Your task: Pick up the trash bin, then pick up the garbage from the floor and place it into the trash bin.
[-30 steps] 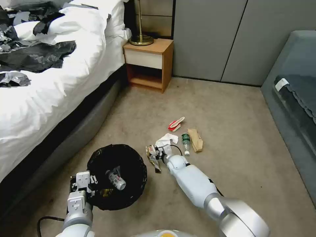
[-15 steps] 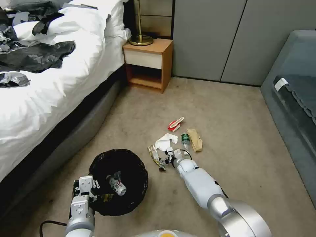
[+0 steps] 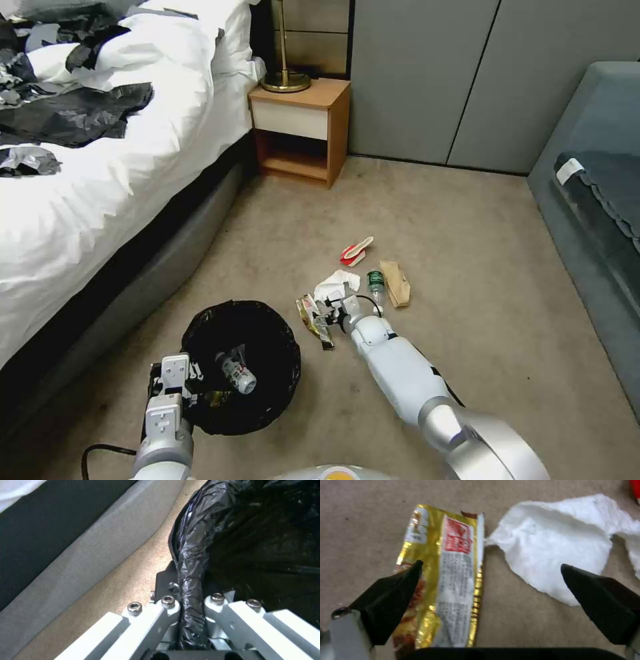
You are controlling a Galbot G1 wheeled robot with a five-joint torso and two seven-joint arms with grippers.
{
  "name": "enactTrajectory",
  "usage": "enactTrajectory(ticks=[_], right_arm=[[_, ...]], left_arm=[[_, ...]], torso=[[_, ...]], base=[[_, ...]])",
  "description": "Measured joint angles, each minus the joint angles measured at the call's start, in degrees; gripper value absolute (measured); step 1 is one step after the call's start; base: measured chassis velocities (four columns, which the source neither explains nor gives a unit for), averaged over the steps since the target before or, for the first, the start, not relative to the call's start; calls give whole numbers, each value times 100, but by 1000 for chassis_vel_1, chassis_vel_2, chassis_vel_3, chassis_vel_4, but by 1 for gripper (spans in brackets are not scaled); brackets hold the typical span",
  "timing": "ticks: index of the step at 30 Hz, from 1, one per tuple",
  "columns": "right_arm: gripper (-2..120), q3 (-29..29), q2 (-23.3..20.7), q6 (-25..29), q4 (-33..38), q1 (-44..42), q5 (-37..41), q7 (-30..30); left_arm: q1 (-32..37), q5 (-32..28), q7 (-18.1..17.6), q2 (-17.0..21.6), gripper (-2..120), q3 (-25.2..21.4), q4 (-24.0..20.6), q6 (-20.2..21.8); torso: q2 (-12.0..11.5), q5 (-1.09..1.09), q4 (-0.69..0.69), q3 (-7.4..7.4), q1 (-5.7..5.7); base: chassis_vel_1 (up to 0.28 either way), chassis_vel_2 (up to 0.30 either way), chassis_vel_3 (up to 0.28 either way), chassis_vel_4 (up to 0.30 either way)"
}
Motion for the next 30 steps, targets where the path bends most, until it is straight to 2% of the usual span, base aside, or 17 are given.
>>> enactTrajectory(ticks=[9, 30], right_arm=[[100, -163, -1, -45, 134, -110, 75, 47], [100, -34, -3, 216, -535, 82, -176, -105]], left_arm=[[-16, 2, 3, 2, 1, 21, 27, 0], [81, 97, 4, -72, 1, 42, -45, -31]], torso=[[0, 0, 0, 0, 0], [0, 0, 0, 0, 1]], base=[[0, 0, 0, 0], [0, 0, 0, 0]])
